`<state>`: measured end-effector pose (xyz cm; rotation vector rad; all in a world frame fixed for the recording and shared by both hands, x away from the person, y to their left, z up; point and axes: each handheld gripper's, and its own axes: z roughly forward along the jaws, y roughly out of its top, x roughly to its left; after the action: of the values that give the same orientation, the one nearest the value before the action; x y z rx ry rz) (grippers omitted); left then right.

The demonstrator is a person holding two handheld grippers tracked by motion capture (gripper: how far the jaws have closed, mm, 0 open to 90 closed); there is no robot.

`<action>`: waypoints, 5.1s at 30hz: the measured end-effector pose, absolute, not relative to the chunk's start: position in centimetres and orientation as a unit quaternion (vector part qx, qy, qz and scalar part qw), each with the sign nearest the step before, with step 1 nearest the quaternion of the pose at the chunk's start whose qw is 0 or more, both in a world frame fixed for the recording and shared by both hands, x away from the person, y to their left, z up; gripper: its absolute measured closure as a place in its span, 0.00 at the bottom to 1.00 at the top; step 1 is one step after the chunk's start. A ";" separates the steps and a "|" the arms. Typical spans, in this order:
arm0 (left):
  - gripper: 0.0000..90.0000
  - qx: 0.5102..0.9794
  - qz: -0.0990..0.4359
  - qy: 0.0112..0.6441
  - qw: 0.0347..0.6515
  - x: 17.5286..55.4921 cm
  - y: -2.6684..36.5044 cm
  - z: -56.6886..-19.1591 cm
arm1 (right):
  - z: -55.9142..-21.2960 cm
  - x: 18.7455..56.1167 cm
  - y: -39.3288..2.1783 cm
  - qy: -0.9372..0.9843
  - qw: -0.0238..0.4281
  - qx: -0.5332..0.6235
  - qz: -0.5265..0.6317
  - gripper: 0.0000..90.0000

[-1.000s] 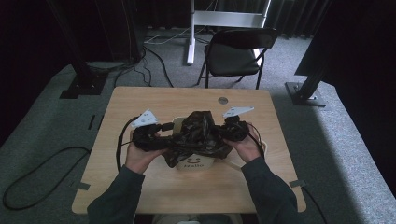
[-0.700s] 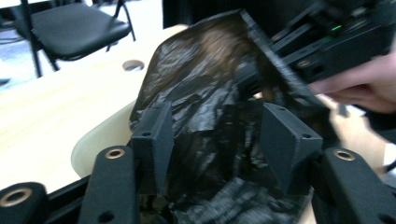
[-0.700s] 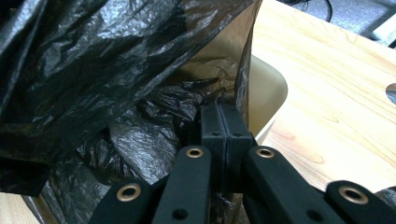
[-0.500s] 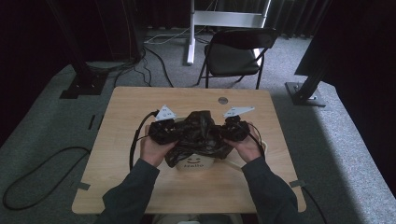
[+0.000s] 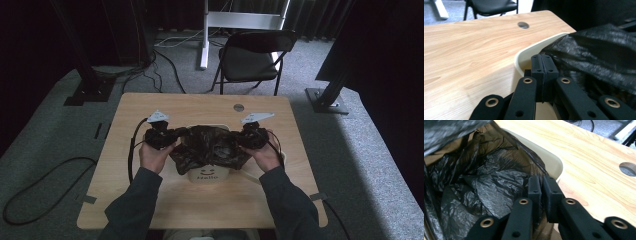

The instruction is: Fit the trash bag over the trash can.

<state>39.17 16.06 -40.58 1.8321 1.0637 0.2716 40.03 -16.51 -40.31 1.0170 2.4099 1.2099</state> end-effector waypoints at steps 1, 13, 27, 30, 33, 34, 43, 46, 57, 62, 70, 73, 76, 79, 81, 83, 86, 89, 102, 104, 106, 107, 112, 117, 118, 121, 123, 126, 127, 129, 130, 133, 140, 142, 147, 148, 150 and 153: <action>1.00 0.748 0.110 0.442 0.482 39.4 16.3 -40.8 | -40.3 40.0 -16.5 0.828 0.130 0.352 0.416 0.92; 1.00 0.728 0.098 0.487 0.471 41.1 18.3 -43.0 | -40.4 40.4 -16.9 0.826 0.137 0.358 0.414 0.85; 1.00 0.719 0.086 0.519 0.454 41.6 20.1 -44.8 | -40.3 40.2 -17.0 0.830 0.145 0.354 0.405 0.82; 1.00 0.718 0.087 0.526 0.448 41.7 20.4 -45.0 | -40.3 40.2 -17.0 0.831 0.146 0.352 0.405 0.82; 1.00 0.716 0.082 0.533 0.444 41.9 20.6 -45.4 | -40.3 40.2 -17.0 0.831 0.146 0.353 0.404 0.82; 1.00 0.716 0.079 0.534 0.443 41.9 20.6 -45.4 | -40.3 40.2 -17.0 0.831 0.146 0.353 0.405 0.82; 0.82 0.712 0.074 0.517 0.469 41.2 20.9 -44.7 | -40.3 40.1 -16.8 0.831 0.144 0.350 0.407 0.81; 0.79 0.714 0.082 0.510 0.472 40.8 21.0 -44.2 | -40.2 40.0 -16.9 0.831 0.145 0.349 0.407 0.81; 0.70 0.714 0.119 0.490 0.486 38.2 22.4 -42.1 | -40.3 40.0 -16.8 0.832 0.143 0.347 0.408 0.81; 0.68 0.715 0.122 0.477 0.496 36.6 22.9 -41.9 | -40.3 40.0 -16.8 0.832 0.142 0.348 0.408 0.81; 0.65 0.732 0.121 0.447 0.499 34.4 22.6 -41.4 | -40.4 40.0 -16.7 0.834 0.142 0.347 0.405 0.81; 0.62 0.742 0.123 0.430 0.499 33.8 22.1 -41.0 | -40.4 40.0 -16.6 0.834 0.141 0.346 0.406 0.81; 0.59 0.749 0.132 0.414 0.501 33.3 21.7 -40.4 | -40.4 40.0 -16.6 0.834 0.140 0.347 0.406 0.81; 0.56 0.754 0.143 0.401 0.501 33.3 21.1 -39.7 | -40.4 40.0 -16.6 0.834 0.140 0.346 0.406 0.81; 0.53 0.760 0.151 0.390 0.497 33.5 20.5 -39.3 | -40.4 40.0 -16.5 0.835 0.140 0.346 0.406 0.81; 0.51 0.768 0.163 0.380 0.489 33.7 19.7 -38.9 | -40.5 39.9 -16.5 0.834 0.140 0.345 0.406 0.81; 0.47 0.777 0.176 0.369 0.479 34.3 18.3 -38.6 | -40.5 40.0 -16.5 0.835 0.140 0.345 0.406 0.81; 0.49 0.778 0.180 0.365 0.478 35.3 17.2 -38.4 | -40.5 39.9 -16.5 0.835 0.140 0.345 0.406 0.81; 0.99 0.746 0.144 0.452 0.467 40.4 17.2 -40.6 | -40.5 39.8 -16.7 0.837 0.138 0.342 0.405 0.82; 1.00 0.746 0.136 0.463 0.460 41.0 17.4 -41.1 | -40.5 39.8 -16.8 0.837 0.138 0.343 0.404 0.82; 1.00 0.750 0.133 0.469 0.446 41.5 17.4 -41.6 | -40.5 39.9 -16.8 0.836 0.138 0.343 0.405 0.82; 1.00 0.751 0.130 0.474 0.442 41.7 17.4 -41.9 | -40.5 39.9 -16.8 0.836 0.138 0.343 0.405 0.82; 1.00 0.753 0.110 0.489 0.426 42.3 17.6 -43.3 | -40.7 40.2 -16.8 0.834 0.134 0.348 0.408 0.83; 1.00 0.754 0.093 0.493 0.425 42.3 18.0 -44.1 | -40.8 40.6 -16.8 0.833 0.129 0.347 0.411 0.88; 1.00 0.753 0.088 0.493 0.427 42.2 18.1 -44.1 | -40.8 40.7 -16.8 0.832 0.127 0.348 0.413 0.89; 1.00 0.752 0.083 0.493 0.430 42.1 18.3 -44.2 | -40.8 41.0 -16.7 0.831 0.125 0.349 0.415 0.94; 1.00 0.753 0.082 0.492 0.430 42.0 18.3 -44.3 | -40.7 41.2 -16.5 0.830 0.128 0.351 0.414 0.97; 1.00 0.754 0.079 0.493 0.428 41.9 18.4 -44.5 | -40.5 41.8 -16.4 0.827 0.143 0.359 0.407 0.99; 1.00 0.754 0.076 0.493 0.428 41.9 18.4 -44.6 | -40.4 42.0 -16.4 0.827 0.144 0.362 0.406 1.00; 1.00 0.754 0.073 0.493 0.428 41.8 18.3 -44.8 | -40.4 42.5 -16.3 0.826 0.147 0.365 0.403 1.00; 1.00 0.755 0.072 0.492 0.428 41.8 18.3 -44.8 | -40.4 42.8 -16.2 0.827 0.148 0.367 0.399 1.00; 1.00 0.758 0.068 0.492 0.423 41.8 18.2 -45.0 | -40.6 43.4 -16.0 0.830 0.154 0.369 0.390 1.00; 1.00 0.764 0.060 0.486 0.419 41.6 18.0 -45.3 | -41.5 45.2 -15.9 0.827 0.147 0.389 0.378 1.00; 1.00 0.763 0.054 0.488 0.420 41.5 18.0 -45.6 | -41.9 45.6 -16.0 0.826 0.140 0.396 0.375 1.00; 1.00 0.766 0.042 0.491 0.413 41.2 18.0 -46.5 | -42.8 45.8 -15.7 0.840 0.135 0.397 0.346 1.00; 1.00 0.764 0.038 0.493 0.414 41.1 18.1 -46.7 | -42.8 45.8 -15.8 0.840 0.135 0.400 0.341 1.00; 0.99 0.763 0.033 0.495 0.415 41.0 18.2 -47.0 | -42.8 45.7 -16.0 0.840 0.135 0.402 0.338 0.99; 0.99 0.758 0.029 0.498 0.422 40.9 18.5 -47.1 | -42.5 45.3 -16.5 0.836 0.140 0.403 0.344 0.89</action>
<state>40.89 18.45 -47.10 1.8974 1.2461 0.0726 45.33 -16.45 -42.48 1.1654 2.4168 0.9943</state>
